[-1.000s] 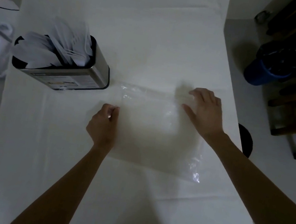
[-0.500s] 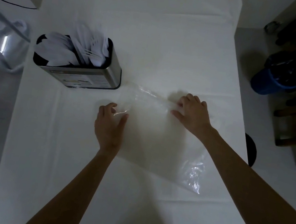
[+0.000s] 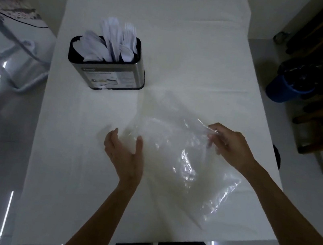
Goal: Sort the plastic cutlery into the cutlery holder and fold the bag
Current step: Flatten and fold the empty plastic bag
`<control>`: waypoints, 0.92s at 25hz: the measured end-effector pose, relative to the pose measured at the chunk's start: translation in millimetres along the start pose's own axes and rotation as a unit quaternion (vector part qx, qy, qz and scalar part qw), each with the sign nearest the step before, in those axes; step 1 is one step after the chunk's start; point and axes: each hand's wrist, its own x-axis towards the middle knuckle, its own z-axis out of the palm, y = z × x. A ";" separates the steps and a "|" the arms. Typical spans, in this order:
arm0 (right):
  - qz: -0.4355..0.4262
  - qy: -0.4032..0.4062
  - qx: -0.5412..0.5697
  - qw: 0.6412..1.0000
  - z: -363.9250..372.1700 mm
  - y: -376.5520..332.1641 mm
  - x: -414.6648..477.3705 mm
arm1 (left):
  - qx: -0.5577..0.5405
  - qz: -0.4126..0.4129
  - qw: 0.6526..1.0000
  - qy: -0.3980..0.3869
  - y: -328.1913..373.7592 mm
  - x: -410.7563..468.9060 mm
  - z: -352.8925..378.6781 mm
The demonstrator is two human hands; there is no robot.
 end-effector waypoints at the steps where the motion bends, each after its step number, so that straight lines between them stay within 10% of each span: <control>1: 0.011 0.024 0.039 0.999 3.8 -2.0 -16.5 | -0.019 -0.003 1.000 0.000 -3.7 -7.7 -5.1; 12: 0.081 0.220 0.271 0.934 29.0 -1.5 -136.5 | -0.196 -0.130 0.953 -0.191 -24.0 -105.8 -12.5; 23: 0.134 0.277 0.246 0.919 -90.3 126.8 -218.6 | -0.144 0.018 0.962 -0.232 61.5 -242.3 102.0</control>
